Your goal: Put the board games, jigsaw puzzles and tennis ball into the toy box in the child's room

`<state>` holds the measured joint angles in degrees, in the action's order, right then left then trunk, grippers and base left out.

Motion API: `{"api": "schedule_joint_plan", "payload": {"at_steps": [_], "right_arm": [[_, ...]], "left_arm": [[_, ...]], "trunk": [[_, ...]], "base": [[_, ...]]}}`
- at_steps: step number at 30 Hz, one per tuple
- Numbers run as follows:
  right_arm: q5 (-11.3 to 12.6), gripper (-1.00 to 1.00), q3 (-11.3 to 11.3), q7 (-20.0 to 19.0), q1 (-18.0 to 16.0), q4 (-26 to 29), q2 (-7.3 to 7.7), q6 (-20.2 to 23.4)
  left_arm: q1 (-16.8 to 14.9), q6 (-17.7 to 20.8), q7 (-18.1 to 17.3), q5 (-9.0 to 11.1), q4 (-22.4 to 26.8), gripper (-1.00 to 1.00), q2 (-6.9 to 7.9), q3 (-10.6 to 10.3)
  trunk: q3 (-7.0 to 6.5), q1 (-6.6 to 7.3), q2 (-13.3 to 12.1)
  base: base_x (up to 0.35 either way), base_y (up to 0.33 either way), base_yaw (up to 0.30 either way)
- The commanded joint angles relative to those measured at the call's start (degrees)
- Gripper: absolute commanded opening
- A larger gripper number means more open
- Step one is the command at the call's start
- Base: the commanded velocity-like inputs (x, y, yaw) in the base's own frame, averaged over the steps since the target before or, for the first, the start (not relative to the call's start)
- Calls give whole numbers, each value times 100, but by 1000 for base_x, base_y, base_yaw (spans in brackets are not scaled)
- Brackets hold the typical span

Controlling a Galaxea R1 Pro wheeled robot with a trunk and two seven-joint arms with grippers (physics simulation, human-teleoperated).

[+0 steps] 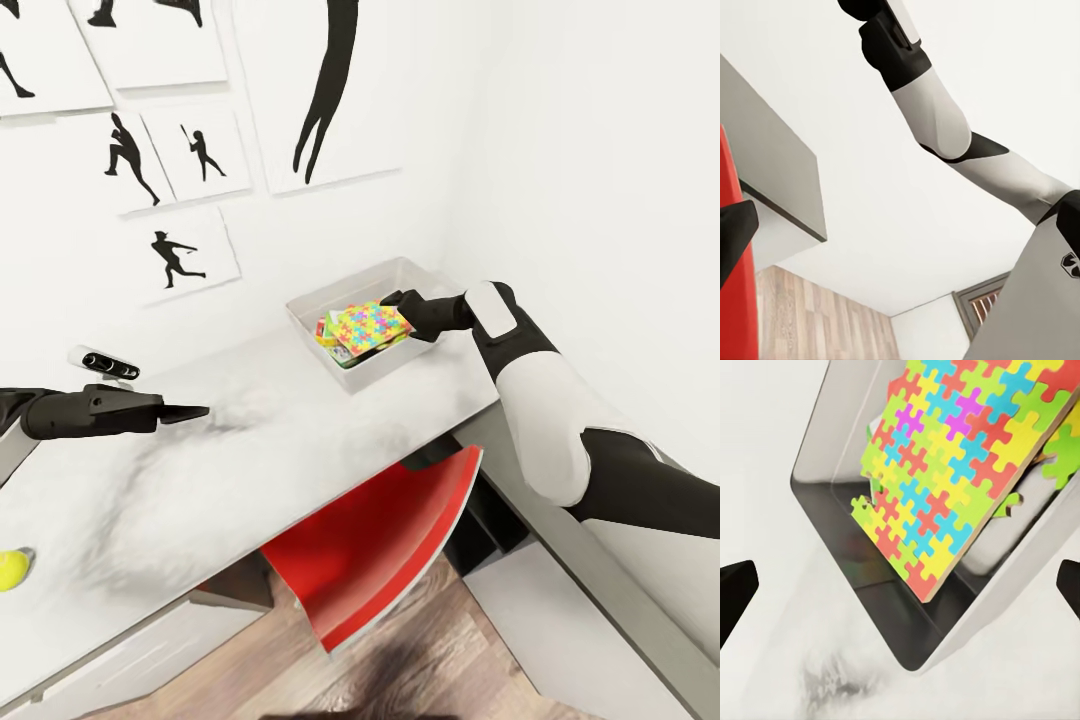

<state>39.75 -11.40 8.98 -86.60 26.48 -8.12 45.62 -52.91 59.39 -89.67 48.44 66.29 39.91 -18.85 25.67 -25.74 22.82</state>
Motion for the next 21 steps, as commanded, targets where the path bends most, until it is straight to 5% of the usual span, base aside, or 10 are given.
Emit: {"api": "schedule_joint_plan", "payload": {"at_steps": [1, 21], "right_arm": [[59, 100, -29, 60, -3, 6, -5, 17], [59, 100, -21, 57, 26, 6, 8, -171]], "left_arm": [[-9, 61, -33, 3, -2, 100, 7, -21], [-9, 61, -33, -1, -2, 100, -1, -30]], "trunk": [[0, -4, 10], [-190, -4, 10]], "base": [[0, 0, 0], [0, 0, 0]]}}
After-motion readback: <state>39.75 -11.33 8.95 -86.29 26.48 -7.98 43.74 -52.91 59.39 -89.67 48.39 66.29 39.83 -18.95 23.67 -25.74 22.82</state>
